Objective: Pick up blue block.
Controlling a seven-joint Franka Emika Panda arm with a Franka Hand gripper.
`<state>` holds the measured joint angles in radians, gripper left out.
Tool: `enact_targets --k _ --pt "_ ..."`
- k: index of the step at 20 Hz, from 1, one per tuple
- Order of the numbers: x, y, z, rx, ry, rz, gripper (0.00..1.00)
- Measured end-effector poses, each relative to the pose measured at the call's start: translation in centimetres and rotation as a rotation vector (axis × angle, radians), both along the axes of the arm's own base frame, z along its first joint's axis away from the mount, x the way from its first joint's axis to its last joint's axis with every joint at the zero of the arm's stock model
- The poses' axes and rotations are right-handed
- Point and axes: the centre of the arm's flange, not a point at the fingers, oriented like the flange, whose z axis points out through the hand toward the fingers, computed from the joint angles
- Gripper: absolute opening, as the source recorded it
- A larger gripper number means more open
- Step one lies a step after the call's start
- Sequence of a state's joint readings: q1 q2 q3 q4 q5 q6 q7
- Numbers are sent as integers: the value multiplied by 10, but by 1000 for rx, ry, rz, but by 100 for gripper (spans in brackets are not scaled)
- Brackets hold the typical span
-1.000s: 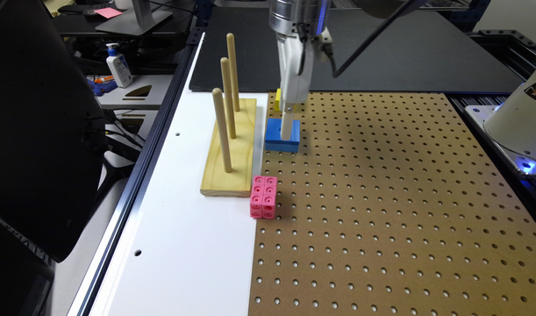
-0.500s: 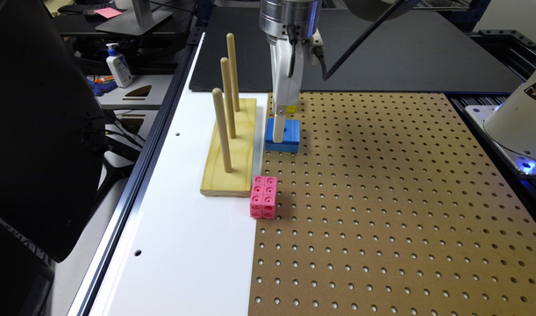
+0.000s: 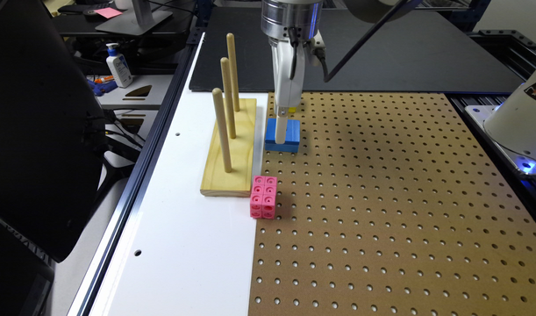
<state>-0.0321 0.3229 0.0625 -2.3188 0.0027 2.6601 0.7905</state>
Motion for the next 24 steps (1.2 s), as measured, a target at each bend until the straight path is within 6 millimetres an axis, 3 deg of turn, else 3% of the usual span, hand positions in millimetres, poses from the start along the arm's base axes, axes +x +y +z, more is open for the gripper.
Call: enact_targets --k 5,14,15,24 --pt "-2 0 -22 3 9 -1 100" --pt "-2 0 -29 3 13 -2 100" --pt "-2 0 -28 3 12 -2 0" --pt "-2 -1 -28 3 11 -3 0"
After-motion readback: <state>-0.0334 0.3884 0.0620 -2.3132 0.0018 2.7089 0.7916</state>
